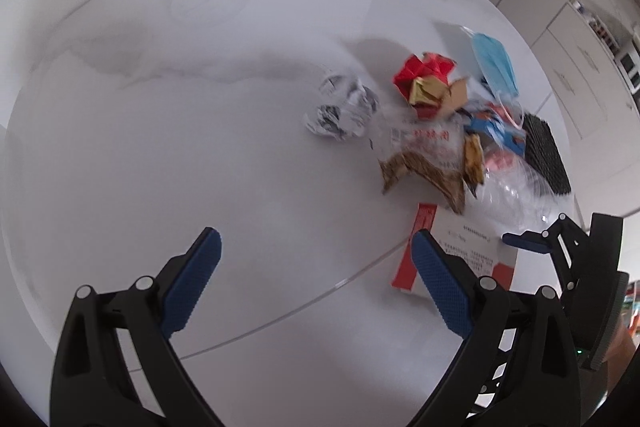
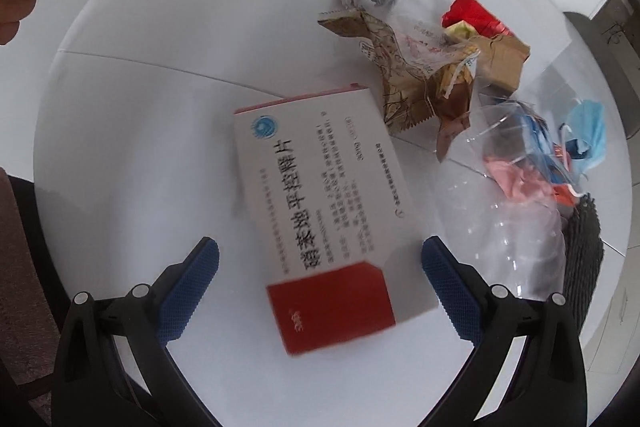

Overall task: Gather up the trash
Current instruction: 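Move back to the table and grasp the white-red medicine box with the right tool, then grasp the crumpled white paper ball with the left tool while the right lifts the box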

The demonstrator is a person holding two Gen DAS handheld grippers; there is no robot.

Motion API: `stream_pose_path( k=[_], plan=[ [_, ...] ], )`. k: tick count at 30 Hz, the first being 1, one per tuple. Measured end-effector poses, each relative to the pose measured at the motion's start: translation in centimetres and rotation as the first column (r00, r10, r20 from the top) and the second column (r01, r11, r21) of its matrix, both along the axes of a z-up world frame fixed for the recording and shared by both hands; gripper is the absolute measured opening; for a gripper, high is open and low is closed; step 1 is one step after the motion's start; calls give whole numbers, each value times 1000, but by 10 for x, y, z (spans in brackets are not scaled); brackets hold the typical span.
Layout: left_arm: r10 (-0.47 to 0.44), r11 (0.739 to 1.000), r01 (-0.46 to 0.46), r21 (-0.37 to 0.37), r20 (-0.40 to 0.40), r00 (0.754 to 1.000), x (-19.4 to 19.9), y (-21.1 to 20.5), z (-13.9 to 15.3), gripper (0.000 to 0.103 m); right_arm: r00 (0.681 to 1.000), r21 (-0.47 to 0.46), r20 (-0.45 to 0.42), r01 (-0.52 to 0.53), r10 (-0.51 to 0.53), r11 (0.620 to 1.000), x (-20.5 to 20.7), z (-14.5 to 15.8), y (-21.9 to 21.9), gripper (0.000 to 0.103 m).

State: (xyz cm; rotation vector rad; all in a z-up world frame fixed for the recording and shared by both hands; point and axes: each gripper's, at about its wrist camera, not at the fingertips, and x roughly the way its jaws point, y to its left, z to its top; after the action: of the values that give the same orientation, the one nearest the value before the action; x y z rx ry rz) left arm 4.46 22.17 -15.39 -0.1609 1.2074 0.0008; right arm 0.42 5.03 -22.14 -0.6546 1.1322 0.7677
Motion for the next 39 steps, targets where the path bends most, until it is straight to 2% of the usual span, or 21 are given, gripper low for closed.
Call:
stream_pose_path(
  k=[4,7,10,14,17,20,22,25,29,30,36,39],
  plan=[
    [12,999,-12,-31,-5,1000,19,4,-5,92,999,-1,-44,3,-3,1000,16,-7,1,101],
    [17,997,-18,-70,-11,1000,38,2,-9,92,999,-34,-44,-16,14,999,23,-13,4,101],
    [24,997,-24,-75,-10,1000,57,-2,-15,92,998,-20,-69,-16,14,1000,27,-16,5,100],
    [32,997,-33,-67,-11,999,79,-5,-25,92,997,6,-74,3,-3,1000,33,-13,1,89],
    [56,997,-56,-57,-12,998,95,-4,-33,91,995,18,-97,34,-32,999,36,-9,-5,88],
    [63,997,-64,-52,-26,998,109,-3,-45,77,993,27,-102,62,-59,998,34,-7,-6,88],
    [58,997,-59,-47,-34,998,113,-3,-51,60,991,51,-102,86,-81,995,33,0,-9,88],
    [57,998,-58,-39,-34,998,114,-1,-56,54,986,101,-111,134,-122,986,33,17,-14,88],
    [58,998,-59,-13,-8,998,110,3,-51,49,971,180,-129,222,-201,958,36,38,-26,88],
    [59,998,-59,-6,-7,998,106,5,-47,41,966,202,-135,246,-222,948,37,44,-30,88],
    [38,999,-38,2,6,999,80,5,-25,41,915,338,-158,404,-372,850,30,83,-71,88],
    [21,1000,-21,-8,14,1000,60,1,-11,41,873,383,-162,485,-459,786,14,99,-98,88]
  ],
)
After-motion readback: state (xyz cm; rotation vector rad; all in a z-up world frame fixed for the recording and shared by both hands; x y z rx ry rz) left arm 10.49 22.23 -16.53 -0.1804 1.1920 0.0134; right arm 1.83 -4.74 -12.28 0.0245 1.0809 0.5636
